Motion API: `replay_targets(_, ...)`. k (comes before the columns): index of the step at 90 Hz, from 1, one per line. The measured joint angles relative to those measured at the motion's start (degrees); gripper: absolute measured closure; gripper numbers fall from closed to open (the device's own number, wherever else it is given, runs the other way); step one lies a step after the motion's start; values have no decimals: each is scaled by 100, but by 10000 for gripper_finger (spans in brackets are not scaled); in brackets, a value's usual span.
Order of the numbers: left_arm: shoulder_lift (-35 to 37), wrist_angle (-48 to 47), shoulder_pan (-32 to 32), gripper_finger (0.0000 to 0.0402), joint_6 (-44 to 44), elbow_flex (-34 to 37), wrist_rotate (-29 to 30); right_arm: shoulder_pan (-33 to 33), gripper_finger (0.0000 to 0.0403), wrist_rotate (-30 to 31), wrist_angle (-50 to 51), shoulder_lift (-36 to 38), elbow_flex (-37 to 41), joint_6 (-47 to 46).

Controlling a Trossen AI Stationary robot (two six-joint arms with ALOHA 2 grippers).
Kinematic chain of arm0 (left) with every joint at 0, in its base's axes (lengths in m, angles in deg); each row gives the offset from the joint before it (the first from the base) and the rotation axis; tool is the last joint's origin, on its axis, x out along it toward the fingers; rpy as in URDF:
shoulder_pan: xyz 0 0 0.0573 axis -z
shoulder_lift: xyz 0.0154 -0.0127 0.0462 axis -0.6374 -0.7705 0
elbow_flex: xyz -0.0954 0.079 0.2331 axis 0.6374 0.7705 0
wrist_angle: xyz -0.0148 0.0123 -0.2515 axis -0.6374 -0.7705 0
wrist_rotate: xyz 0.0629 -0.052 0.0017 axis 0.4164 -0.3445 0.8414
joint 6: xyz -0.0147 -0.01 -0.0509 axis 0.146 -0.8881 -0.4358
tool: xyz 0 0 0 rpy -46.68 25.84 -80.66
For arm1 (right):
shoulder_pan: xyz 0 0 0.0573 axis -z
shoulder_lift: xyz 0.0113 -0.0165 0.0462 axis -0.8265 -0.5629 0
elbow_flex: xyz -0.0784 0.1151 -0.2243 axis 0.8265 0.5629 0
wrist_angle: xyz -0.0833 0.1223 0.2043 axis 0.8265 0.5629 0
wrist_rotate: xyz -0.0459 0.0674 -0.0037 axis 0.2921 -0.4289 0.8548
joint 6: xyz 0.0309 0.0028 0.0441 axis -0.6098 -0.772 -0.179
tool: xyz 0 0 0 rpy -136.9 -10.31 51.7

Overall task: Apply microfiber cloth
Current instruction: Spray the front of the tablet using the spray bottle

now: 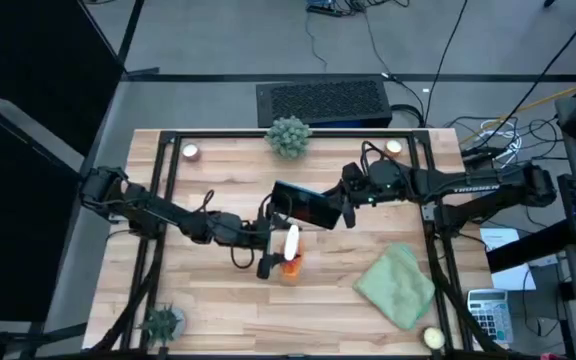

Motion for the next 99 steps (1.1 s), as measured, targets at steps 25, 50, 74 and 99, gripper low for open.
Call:
replay_targets(25, 5, -4, 2, 230, -16, 0, 11, -2, 392, -1, 4, 0, 0, 40)
replay_targets(50, 4, 14, -9, 166, -12, 0, 36, -2, 392, 2, 90, 1, -1, 161)
replay_targets(74, 222, -70, 89, 82, -17, 9, -154, -4, 392, -4, 313, 166, -2, 260)
replay_targets(99, 418, -196, 83, 77, -17, 9, -25, -13, 392, 325, 1163, 597, -2, 210)
